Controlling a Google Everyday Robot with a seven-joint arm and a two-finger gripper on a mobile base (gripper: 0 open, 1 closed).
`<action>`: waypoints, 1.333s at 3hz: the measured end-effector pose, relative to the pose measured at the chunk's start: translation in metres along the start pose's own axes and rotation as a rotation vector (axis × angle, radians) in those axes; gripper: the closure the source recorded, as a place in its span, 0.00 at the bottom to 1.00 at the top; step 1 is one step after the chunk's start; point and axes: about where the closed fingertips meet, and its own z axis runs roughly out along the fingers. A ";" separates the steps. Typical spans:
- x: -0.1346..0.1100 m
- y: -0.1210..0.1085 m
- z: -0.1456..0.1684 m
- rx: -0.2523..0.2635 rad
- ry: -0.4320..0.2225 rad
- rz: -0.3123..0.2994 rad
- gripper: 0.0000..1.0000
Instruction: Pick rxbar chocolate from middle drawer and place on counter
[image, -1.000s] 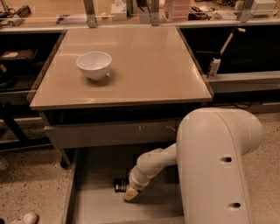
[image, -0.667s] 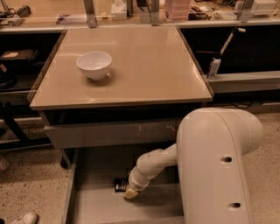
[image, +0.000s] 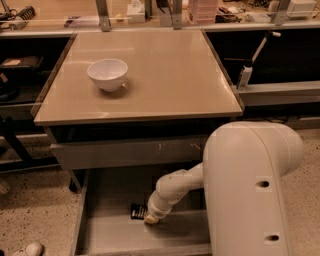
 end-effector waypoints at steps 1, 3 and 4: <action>-0.001 0.000 -0.001 0.000 0.000 0.000 1.00; -0.017 0.016 -0.040 0.072 0.024 0.003 1.00; -0.026 0.026 -0.077 0.123 0.039 0.014 1.00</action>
Offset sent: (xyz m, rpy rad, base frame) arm -0.0091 0.0044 0.0339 -0.0213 -0.0702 -0.0471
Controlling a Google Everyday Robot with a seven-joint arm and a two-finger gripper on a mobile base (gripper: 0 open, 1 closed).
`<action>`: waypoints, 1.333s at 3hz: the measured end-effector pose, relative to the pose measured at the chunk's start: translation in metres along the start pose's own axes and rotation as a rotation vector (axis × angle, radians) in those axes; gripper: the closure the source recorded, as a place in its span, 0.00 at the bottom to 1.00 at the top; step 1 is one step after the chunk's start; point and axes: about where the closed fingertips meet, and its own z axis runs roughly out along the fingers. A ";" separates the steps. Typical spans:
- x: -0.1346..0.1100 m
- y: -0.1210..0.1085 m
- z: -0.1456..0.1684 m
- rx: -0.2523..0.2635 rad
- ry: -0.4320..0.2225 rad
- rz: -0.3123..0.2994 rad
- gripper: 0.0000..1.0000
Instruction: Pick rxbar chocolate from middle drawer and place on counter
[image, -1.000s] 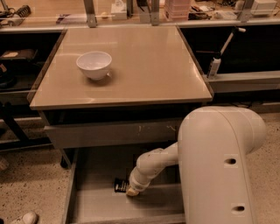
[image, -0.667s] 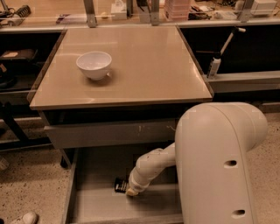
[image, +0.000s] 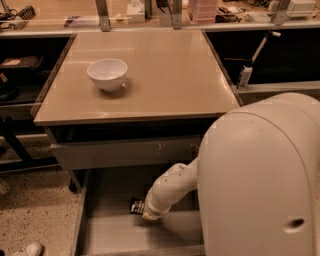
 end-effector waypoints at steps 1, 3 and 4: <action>-0.002 0.008 -0.056 0.082 -0.026 0.031 1.00; -0.004 0.006 -0.092 0.139 -0.028 0.047 1.00; -0.006 0.002 -0.135 0.217 -0.053 0.063 1.00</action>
Offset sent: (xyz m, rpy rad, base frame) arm -0.0102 -0.0124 0.0349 0.0096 -0.0411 -0.0501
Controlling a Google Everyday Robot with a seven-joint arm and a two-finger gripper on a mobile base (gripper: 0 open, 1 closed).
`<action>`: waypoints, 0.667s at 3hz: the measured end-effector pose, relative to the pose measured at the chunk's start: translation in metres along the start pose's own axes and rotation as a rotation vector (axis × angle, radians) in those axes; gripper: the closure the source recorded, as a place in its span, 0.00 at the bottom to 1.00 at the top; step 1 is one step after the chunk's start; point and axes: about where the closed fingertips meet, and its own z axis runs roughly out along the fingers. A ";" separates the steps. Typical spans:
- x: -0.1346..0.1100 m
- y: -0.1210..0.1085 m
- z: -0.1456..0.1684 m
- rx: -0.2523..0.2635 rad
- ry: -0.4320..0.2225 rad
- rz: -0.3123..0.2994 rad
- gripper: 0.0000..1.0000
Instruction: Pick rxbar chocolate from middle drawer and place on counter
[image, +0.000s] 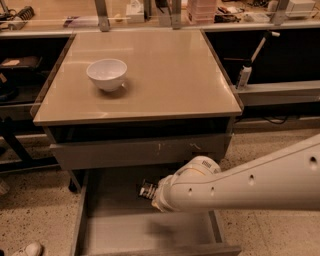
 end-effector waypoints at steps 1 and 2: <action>0.003 -0.017 -0.027 0.064 -0.022 0.021 1.00; 0.002 -0.018 -0.029 0.067 -0.024 0.020 1.00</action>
Offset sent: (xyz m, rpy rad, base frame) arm 0.0064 -0.0154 0.0234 0.0105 -0.0508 -0.0370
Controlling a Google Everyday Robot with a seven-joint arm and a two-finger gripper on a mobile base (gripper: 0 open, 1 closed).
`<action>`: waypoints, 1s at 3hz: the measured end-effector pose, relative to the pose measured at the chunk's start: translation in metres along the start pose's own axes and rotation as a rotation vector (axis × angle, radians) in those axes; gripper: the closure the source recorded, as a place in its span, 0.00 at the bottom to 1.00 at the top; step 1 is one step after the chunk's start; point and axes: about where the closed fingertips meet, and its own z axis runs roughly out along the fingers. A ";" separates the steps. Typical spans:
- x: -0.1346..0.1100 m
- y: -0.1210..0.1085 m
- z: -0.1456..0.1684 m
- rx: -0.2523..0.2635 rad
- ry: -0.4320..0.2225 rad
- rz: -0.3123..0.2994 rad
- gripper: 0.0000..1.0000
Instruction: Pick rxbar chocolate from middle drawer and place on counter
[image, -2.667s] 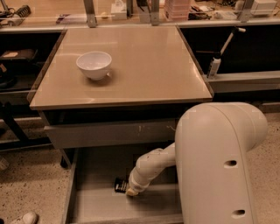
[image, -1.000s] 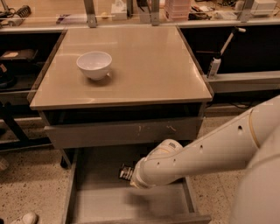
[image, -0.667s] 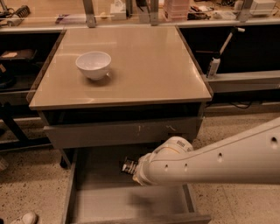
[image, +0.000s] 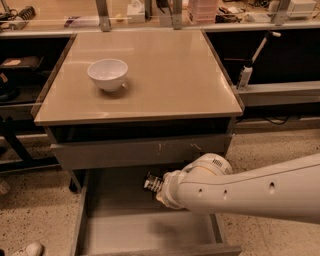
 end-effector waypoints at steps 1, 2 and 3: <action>-0.006 -0.006 -0.010 0.020 0.001 -0.010 1.00; -0.021 -0.026 -0.038 0.088 -0.010 -0.029 1.00; -0.038 -0.049 -0.071 0.163 -0.022 -0.050 1.00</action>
Offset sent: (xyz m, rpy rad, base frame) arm 0.0253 0.0014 0.0938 -0.0427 -0.1865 -0.0247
